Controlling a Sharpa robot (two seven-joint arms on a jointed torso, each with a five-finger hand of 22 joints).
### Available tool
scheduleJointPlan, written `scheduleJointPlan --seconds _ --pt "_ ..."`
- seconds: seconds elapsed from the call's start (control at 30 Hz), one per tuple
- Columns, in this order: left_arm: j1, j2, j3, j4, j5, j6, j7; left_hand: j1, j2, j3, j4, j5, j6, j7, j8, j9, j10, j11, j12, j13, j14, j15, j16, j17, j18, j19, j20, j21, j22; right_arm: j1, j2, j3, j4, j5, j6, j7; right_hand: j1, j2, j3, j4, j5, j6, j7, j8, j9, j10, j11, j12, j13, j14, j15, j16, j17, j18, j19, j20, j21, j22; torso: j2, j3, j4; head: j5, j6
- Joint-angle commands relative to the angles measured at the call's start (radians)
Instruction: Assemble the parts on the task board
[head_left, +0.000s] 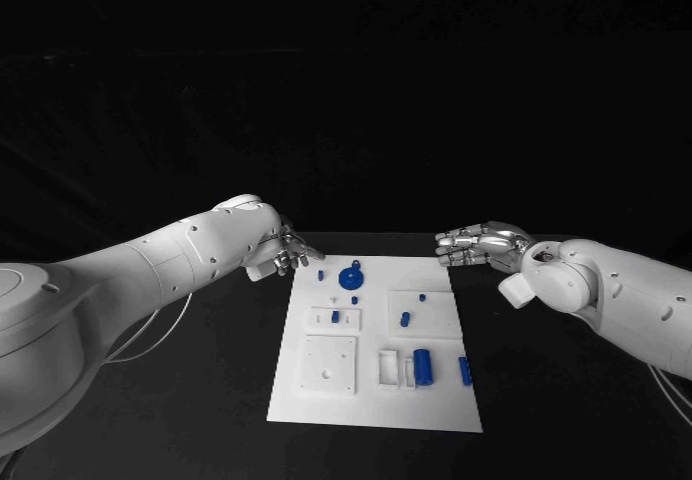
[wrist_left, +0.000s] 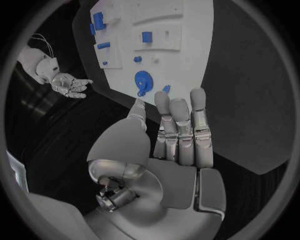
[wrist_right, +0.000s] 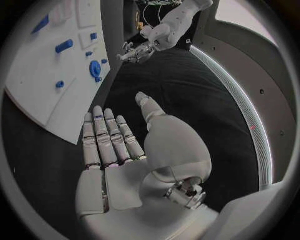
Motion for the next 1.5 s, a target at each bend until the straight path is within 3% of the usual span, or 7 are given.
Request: scheduleJointPlan --seconds 0.03,0.07,0.17,0.23,0.53,1.0,1.5 --pt "0.002 0.017 0.001 -0.031 0.001 0.026 0.038 -0.003 0.01 0.001 -0.004 0.003 -0.011 0.01 -0.034 -0.048 -0.004 0.006 0.003 0.003 -0.006 0.007 0.005 -0.002 0.004 0.001 0.009 -0.003 0.016 0.004 -0.005 0.001 0.012 -0.002 -0.035 0.036 -0.008 0.003 -0.001 0.004 0.013 0.016 0.0 0.0 0.0 0.008 -0.002 0.002 -0.001 0.003 0.0 -0.001 0.001 0.001 0.014 0.0 -0.002 0.001 0.016 -0.0043 -0.0094 0.008 0.009" --pt "0.002 0.02 0.001 -0.036 -0.002 0.028 0.04 0.0 0.011 0.002 -0.006 0.004 -0.007 0.009 -0.041 -0.078 -0.005 0.006 0.004 0.004 -0.007 0.007 0.006 -0.002 0.005 0.002 0.01 -0.002 0.017 0.005 -0.005 0.001 0.013 -0.002 -0.038 0.038 -0.008 0.003 -0.001 0.004 0.013 0.016 0.0 0.0 0.0 0.008 -0.002 0.002 -0.001 0.004 0.0 -0.001 0.001 0.001 0.015 0.0 -0.002 0.001 0.018 -0.0048 -0.0114 0.009 0.012" --pt "0.001 0.035 0.0 -0.06 -0.028 0.033 0.047 0.0 0.011 0.002 -0.006 0.004 -0.007 0.009 -0.041 -0.078 -0.005 0.006 0.004 0.004 -0.007 0.007 0.006 -0.002 0.005 0.002 0.01 -0.002 0.017 0.008 -0.008 0.003 0.022 -0.002 -0.051 0.049 -0.009 0.005 0.005 0.0 0.021 0.034 -0.001 0.0 0.001 0.014 -0.004 0.002 -0.001 0.012 -0.002 -0.001 0.001 0.001 0.033 -0.002 -0.001 0.002 0.024 -0.0059 -0.0156 0.015 0.018" --pt "-0.001 0.044 0.0 -0.073 -0.048 0.033 0.053 -0.001 0.012 0.001 -0.006 0.004 -0.003 0.012 -0.037 -0.133 -0.005 0.007 0.008 0.005 -0.007 0.007 0.009 -0.004 0.007 0.001 0.013 0.002 0.017 0.01 -0.009 0.006 0.028 -0.002 -0.057 0.057 -0.01 0.006 0.01 -0.003 0.021 0.044 -0.003 0.0 0.001 0.018 -0.006 0.001 -0.001 0.015 -0.004 -0.002 0.001 0.0 0.043 -0.003 -0.001 0.003 0.03 -0.0067 -0.0193 0.02 0.024" --pt "-0.008 0.066 -0.001 -0.113 -0.074 0.03 0.073 -0.01 0.006 -0.003 0.001 0.0 -0.012 0.015 -0.039 -0.138 -0.006 0.008 0.007 0.004 -0.006 0.007 0.009 -0.005 0.007 0.001 0.011 0.002 0.016 0.023 -0.017 0.02 0.048 -0.001 -0.073 0.072 -0.02 0.008 0.023 -0.01 0.026 0.076 -0.008 0.001 0.002 0.034 -0.011 -0.001 -0.001 0.027 -0.01 -0.001 0.001 -0.002 0.079 -0.008 0.001 0.005 0.045 -0.0094 -0.0244 0.031 0.049" --pt "-0.008 0.078 -0.004 -0.139 -0.072 0.088 0.046 -0.02 -0.008 0.004 0.024 -0.014 -0.02 0.017 -0.035 -0.15 -0.011 0.01 0.007 0.004 -0.011 0.009 0.009 -0.005 0.008 -0.002 0.013 0.001 0.016 0.033 -0.025 0.025 0.061 0.0 -0.084 0.074 -0.02 0.005 0.027 -0.015 0.027 0.077 -0.006 0.001 0.002 0.035 -0.011 -0.002 -0.001 0.028 -0.009 -0.002 0.001 -0.003 0.078 -0.009 0.001 0.004 0.054 -0.0116 -0.0273 0.037 0.035" --pt "-0.009 0.08 -0.005 -0.147 -0.068 0.109 0.035 -0.007 0.001 0.014 0.015 -0.008 -0.016 0.016 -0.031 -0.148 -0.012 0.01 0.009 0.005 -0.012 0.009 0.012 -0.005 0.009 -0.003 0.013 0.002 0.017 0.035 -0.023 0.026 0.063 0.0 -0.084 0.071 -0.017 0.006 0.03 -0.019 0.026 0.078 -0.006 0.001 0.002 0.035 -0.011 -0.002 -0.001 0.028 -0.01 -0.002 0.001 -0.003 0.078 -0.01 0.001 0.004 0.054 -0.0118 -0.0263 0.024 0.031"
